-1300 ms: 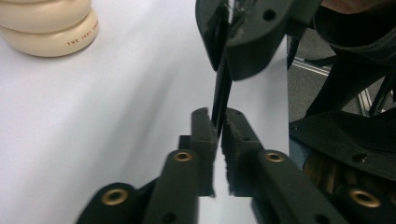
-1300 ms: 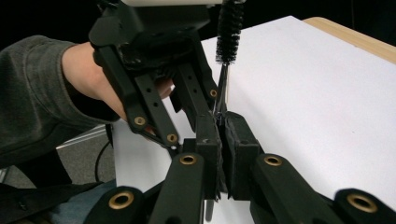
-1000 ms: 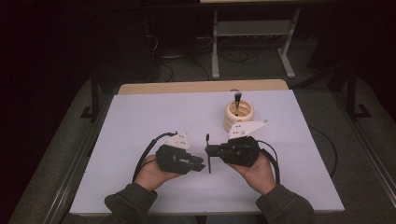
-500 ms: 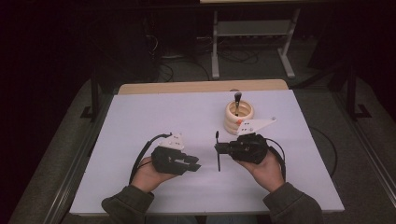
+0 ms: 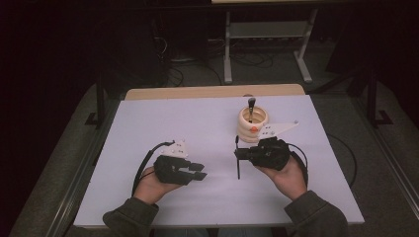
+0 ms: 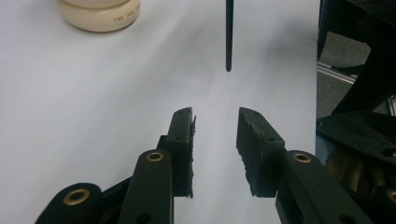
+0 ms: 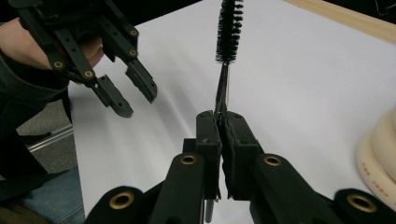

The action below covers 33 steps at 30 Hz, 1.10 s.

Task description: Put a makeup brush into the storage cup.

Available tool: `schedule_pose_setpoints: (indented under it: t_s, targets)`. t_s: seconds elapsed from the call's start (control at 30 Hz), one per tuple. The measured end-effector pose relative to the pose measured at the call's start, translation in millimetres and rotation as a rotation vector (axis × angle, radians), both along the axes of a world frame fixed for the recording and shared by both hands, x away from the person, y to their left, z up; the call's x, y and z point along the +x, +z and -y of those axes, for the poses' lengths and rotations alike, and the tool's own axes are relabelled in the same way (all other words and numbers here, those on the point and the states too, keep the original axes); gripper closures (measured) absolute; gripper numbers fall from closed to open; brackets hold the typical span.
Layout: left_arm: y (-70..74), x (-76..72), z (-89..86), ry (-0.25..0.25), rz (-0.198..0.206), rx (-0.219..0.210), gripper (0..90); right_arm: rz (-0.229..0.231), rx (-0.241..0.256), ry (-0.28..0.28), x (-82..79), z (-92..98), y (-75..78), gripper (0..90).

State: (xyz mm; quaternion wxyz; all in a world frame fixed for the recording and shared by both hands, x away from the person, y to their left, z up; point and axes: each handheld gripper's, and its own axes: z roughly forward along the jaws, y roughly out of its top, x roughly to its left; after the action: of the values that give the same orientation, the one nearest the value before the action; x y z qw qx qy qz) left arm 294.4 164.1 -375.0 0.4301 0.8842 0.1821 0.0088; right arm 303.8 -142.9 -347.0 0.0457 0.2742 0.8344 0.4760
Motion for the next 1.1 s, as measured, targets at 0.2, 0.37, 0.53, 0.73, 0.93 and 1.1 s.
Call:
schedule_pose_setpoints:
  t_s: [0.2, 0.37, 0.53, 0.73, 0.93, 1.1]
  targets:
    - [-0.4, -1.1, -5.2, 0.014, 0.005, -0.004, 64.2, -0.013, -0.003, -0.021, 5.5, 9.8, 1.3, 85.0]
    - [-1.5, -2.0, -9.6, 0.031, 0.009, -0.010, 62.4, -0.012, -0.003, -0.040, 9.8, 17.7, 4.5, 85.0]
    - [-1.5, -3.0, -14.7, 0.041, 0.020, -0.014, 61.7, -0.012, -0.004, -0.062, 14.8, 27.8, 7.8, 85.0]
    - [-1.5, -3.3, -19.1, 0.052, 0.022, -0.022, 60.2, -0.009, -0.014, -0.078, 19.3, 34.8, 12.2, 85.0]
    - [-0.9, -4.2, -22.0, 0.068, 0.028, -0.029, 58.8, -0.012, -0.018, -0.098, 26.2, 40.7, 17.5, 85.0]
    - [-0.9, -4.4, -24.3, 0.078, 0.030, -0.029, 57.1, -0.008, -0.026, -0.108, 32.2, 43.9, 23.0, 85.0]
